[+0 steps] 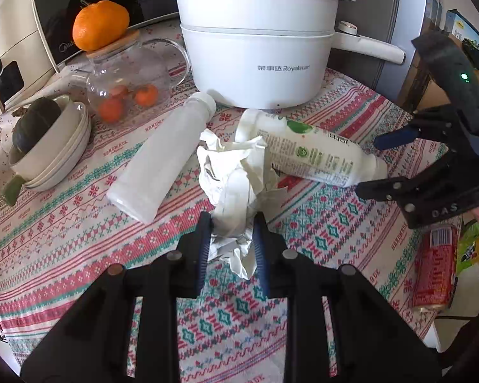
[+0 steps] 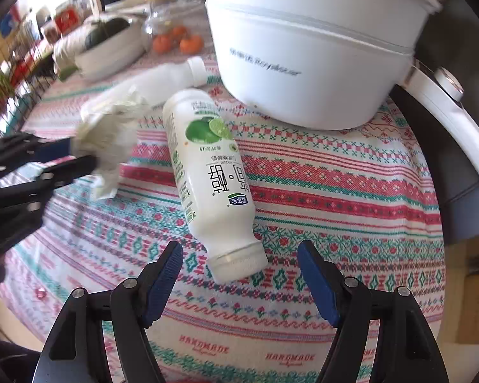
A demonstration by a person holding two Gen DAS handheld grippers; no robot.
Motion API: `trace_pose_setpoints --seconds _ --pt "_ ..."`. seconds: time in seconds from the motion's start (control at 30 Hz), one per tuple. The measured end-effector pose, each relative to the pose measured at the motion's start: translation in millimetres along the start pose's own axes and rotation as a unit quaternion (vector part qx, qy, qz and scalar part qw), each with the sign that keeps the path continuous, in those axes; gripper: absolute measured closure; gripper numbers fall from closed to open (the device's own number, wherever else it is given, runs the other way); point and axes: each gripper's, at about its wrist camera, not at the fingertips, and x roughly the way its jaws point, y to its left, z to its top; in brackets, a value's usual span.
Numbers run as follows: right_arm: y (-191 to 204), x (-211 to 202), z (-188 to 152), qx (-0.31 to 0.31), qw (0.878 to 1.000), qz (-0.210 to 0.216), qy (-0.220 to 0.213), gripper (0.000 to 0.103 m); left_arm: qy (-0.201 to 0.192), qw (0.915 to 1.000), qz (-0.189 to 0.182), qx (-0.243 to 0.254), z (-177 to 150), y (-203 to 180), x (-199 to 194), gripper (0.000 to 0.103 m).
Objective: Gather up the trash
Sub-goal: 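Grasp the white drink bottle by its cap end with the right tool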
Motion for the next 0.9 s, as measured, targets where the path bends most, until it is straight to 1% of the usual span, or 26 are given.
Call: trace_pose_setpoints --seconds 0.17,0.2,0.23,0.27,0.3,0.33,0.37,0.43,0.5,0.7,0.9 --pt "9.9 18.0 9.1 -0.016 0.999 -0.012 0.025 0.030 0.008 0.9999 -0.002 -0.007 -18.7 0.9 -10.2 0.075" --pt "10.6 21.0 10.6 -0.015 0.999 -0.015 0.032 0.035 0.009 0.9999 -0.001 -0.008 -21.4 0.2 -11.4 0.075" --pt "11.3 24.2 11.3 -0.014 0.999 -0.019 0.038 0.042 0.010 0.9999 0.000 -0.009 -24.0 -0.1 -13.2 0.075" --pt "12.0 26.6 11.4 -0.014 0.999 -0.019 0.044 0.047 0.010 0.9999 0.001 -0.010 -26.0 -0.6 -15.1 0.075" --pt "14.1 29.2 11.9 -0.015 0.998 -0.018 0.050 0.055 0.010 0.9999 0.001 -0.012 -26.4 -0.4 -16.8 0.075" --pt "15.5 28.9 11.6 -0.016 0.999 -0.017 0.049 0.060 0.010 0.9999 0.001 -0.013 -27.5 -0.9 -18.4 0.075" --pt "17.3 27.3 11.3 -0.019 0.999 -0.018 0.047 0.060 0.010 0.9998 0.003 -0.014 -28.5 -1.7 -21.7 0.075" --pt "22.0 19.8 8.8 -0.027 0.998 -0.035 0.042 0.061 0.007 0.9998 0.003 -0.016 -28.0 -3.3 -28.4 0.075" --pt "25.7 6.8 5.4 -0.031 0.998 -0.035 0.028 0.061 0.001 0.9998 0.004 -0.019 -27.7 -3.9 -38.5 0.075" --pt "32.4 -54.4 -7.8 -0.020 0.999 -0.027 -0.024 0.062 -0.015 0.9992 0.002 -0.036 -27.8 -13.2 -75.4 0.075" --pt "39.0 -112.1 -21.3 -0.011 0.997 -0.038 -0.063 0.062 -0.039 0.9978 -0.011 -0.052 -31.7 -30.2 -114.7 0.075"
